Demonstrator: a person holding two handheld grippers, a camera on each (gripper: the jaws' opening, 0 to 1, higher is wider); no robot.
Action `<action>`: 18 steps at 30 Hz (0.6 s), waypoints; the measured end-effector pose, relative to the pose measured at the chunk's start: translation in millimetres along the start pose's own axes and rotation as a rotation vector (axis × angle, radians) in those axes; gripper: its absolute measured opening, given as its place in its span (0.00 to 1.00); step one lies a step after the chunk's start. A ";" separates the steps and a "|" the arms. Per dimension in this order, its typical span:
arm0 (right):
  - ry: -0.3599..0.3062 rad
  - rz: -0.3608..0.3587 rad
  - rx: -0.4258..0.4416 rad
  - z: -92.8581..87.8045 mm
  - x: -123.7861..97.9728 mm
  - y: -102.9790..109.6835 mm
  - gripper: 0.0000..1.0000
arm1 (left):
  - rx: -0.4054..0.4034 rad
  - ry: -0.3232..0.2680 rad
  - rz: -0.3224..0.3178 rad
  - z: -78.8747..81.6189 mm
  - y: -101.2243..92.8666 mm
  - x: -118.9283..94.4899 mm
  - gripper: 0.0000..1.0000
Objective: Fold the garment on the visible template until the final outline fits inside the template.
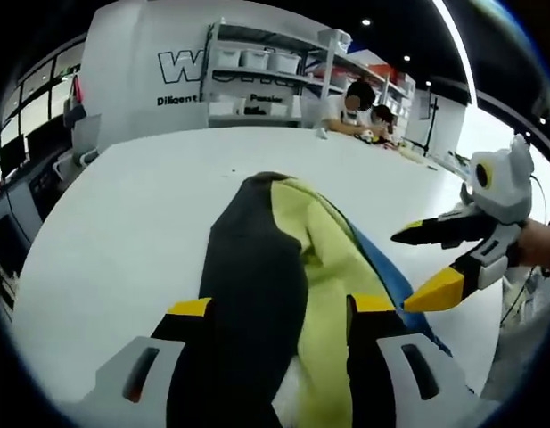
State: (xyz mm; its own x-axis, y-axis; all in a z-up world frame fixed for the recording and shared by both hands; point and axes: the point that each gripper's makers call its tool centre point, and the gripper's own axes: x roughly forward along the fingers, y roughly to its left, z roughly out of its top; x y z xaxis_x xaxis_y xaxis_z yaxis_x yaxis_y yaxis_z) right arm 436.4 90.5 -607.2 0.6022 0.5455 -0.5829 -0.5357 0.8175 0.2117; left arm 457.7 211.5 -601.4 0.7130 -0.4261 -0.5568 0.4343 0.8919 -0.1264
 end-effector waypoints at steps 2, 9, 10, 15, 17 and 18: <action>-0.016 -0.008 0.008 -0.3 2.8 -3.2 0.75 | 0.009 0.015 0.012 -4.1 1.4 8.6 0.54; -0.017 -0.021 0.023 -8.6 8.2 -8.4 0.67 | 0.030 0.018 0.032 -5.7 1.4 25.6 0.48; -0.015 -0.021 0.022 -9.2 8.5 -8.4 0.65 | 0.032 0.019 0.032 -5.8 1.3 27.2 0.47; -0.004 -0.006 0.022 -16.6 12.9 -3.8 0.56 | 0.028 0.029 0.061 -8.3 6.7 31.8 0.33; 0.002 0.001 0.028 -18.8 13.0 -0.3 0.48 | 0.027 0.034 0.078 -9.9 10.2 31.7 0.32; 0.003 0.001 0.032 -20.0 13.4 0.0 0.44 | 0.035 0.037 0.072 -11.0 10.4 31.6 0.29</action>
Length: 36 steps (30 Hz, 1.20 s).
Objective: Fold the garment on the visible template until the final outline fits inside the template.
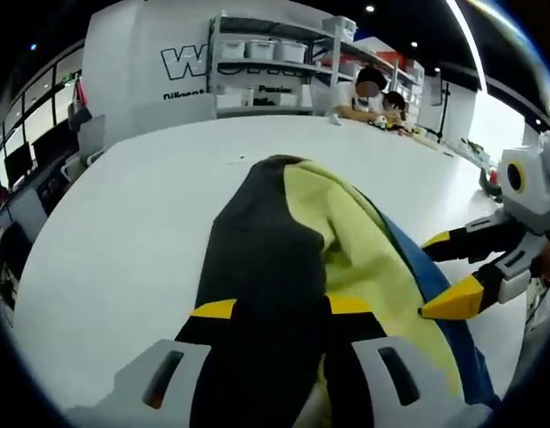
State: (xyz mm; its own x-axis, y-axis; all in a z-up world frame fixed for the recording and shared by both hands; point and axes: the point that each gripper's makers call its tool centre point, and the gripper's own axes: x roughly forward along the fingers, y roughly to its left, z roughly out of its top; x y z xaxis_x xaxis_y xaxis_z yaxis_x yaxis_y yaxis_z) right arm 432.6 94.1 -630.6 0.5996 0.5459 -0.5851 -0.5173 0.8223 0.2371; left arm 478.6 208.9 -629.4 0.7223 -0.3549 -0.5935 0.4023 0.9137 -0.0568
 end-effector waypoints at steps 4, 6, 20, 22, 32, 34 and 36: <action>-0.001 -0.010 -0.006 -4.7 -1.8 4.1 0.27 | -0.016 0.001 -0.009 -1.8 2.6 -2.0 0.14; -0.001 -0.022 -0.014 -5.4 -3.1 3.1 0.21 | -0.020 0.006 0.006 -2.4 7.1 -3.1 0.00; 0.014 -0.154 -0.013 -1.4 -20.7 -21.1 0.00 | -0.108 -0.030 0.076 4.4 41.9 -12.5 0.00; 0.008 -0.166 -0.015 1.4 -23.6 -25.7 0.00 | -0.120 -0.036 0.086 5.0 48.2 -13.6 0.00; 0.008 -0.269 -0.024 11.6 -34.4 -67.2 0.00 | -0.127 -0.013 0.162 -0.4 81.8 -12.3 0.00; 0.006 -0.281 -0.030 16.2 -35.7 -75.3 0.00 | -0.111 -0.017 0.175 2.8 86.8 -14.6 0.00; -0.007 -0.307 -0.054 27.0 -37.8 -90.0 0.00 | -0.104 -0.021 0.182 4.5 92.5 -15.3 0.00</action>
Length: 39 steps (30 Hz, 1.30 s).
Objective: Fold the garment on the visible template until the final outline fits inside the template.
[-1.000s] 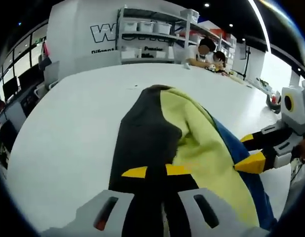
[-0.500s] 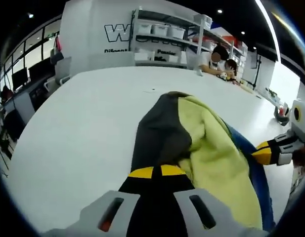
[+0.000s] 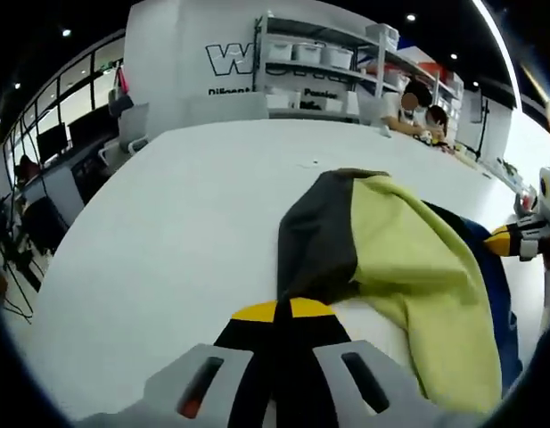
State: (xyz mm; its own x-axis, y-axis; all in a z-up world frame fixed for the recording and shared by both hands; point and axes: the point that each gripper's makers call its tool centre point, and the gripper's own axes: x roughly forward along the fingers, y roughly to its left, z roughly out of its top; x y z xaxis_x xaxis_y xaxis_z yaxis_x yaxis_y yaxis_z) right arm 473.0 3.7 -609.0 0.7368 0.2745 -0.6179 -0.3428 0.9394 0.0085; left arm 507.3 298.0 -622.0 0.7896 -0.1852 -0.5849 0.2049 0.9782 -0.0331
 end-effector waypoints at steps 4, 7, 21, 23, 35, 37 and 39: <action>0.019 -0.042 -0.026 3.3 6.7 -20.7 0.00 | -0.001 0.015 0.023 -1.2 11.2 3.1 0.00; 0.030 -0.060 -0.024 4.4 12.4 -34.9 0.00 | -0.012 0.016 0.034 -0.7 19.3 4.8 0.00; 0.030 -0.128 -0.016 15.9 33.0 -99.4 0.00 | -0.019 0.033 0.103 -6.9 44.2 3.6 0.00; 0.035 -0.131 -0.017 16.1 36.1 -105.2 0.00 | -0.025 0.034 0.110 -7.2 47.4 3.5 0.00; 0.029 -0.101 -0.003 22.8 53.9 -117.7 0.00 | -0.159 0.014 0.175 -5.9 76.2 2.9 0.00; 0.025 -0.104 -0.012 23.9 55.3 -118.3 0.00 | -0.150 0.018 0.175 -6.2 76.2 3.6 0.00; 0.020 -0.117 -0.027 25.6 56.8 -120.5 0.00 | -0.121 0.024 0.179 -6.8 77.7 4.1 0.01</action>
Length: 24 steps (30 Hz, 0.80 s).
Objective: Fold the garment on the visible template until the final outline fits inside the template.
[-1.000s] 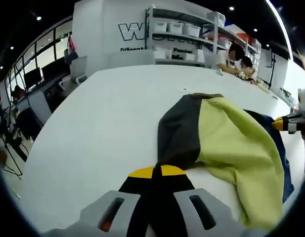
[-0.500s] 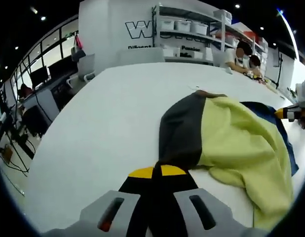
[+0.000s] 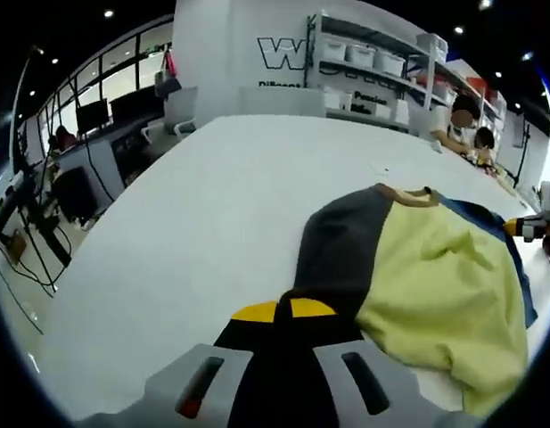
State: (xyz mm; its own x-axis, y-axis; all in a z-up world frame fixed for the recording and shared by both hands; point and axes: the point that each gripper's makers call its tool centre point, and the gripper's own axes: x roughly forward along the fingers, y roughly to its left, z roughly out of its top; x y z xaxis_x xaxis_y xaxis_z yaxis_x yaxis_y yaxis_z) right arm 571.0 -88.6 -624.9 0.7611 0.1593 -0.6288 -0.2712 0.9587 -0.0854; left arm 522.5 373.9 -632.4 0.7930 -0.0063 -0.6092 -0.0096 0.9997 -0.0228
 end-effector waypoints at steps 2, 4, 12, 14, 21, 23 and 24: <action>-0.005 -0.001 -0.001 0.9 1.2 -0.4 0.00 | 0.004 0.001 -0.002 -0.5 -0.7 0.5 0.01; -0.011 0.003 0.019 2.0 1.5 -0.5 0.00 | 0.016 0.001 -0.004 -0.4 -2.0 -0.1 0.02; -0.062 0.000 0.078 13.6 -10.7 -0.7 0.22 | -0.026 -0.043 -0.073 2.0 -16.6 -15.7 0.21; -0.086 0.007 0.081 18.3 -15.3 2.7 0.36 | -0.019 -0.051 -0.094 1.2 -23.7 -18.9 0.27; -0.135 0.078 0.121 26.8 -29.0 27.3 0.66 | 0.033 -0.061 -0.155 -0.3 -50.6 -29.3 0.59; -0.147 0.116 0.143 27.8 -33.9 39.0 0.73 | 0.008 -0.055 -0.197 -1.1 -60.5 -32.4 0.69; -0.155 0.130 0.149 28.5 -35.1 42.3 0.76 | 0.001 -0.060 -0.216 -0.5 -64.7 -33.9 0.75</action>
State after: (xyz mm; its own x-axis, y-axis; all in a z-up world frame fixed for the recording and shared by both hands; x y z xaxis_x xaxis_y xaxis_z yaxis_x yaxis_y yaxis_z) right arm 549.6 -46.9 -584.4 0.8100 0.3069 -0.4997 -0.2920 0.9500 0.1102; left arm 496.0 309.4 -610.7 0.8116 -0.2190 -0.5416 0.1649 0.9753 -0.1472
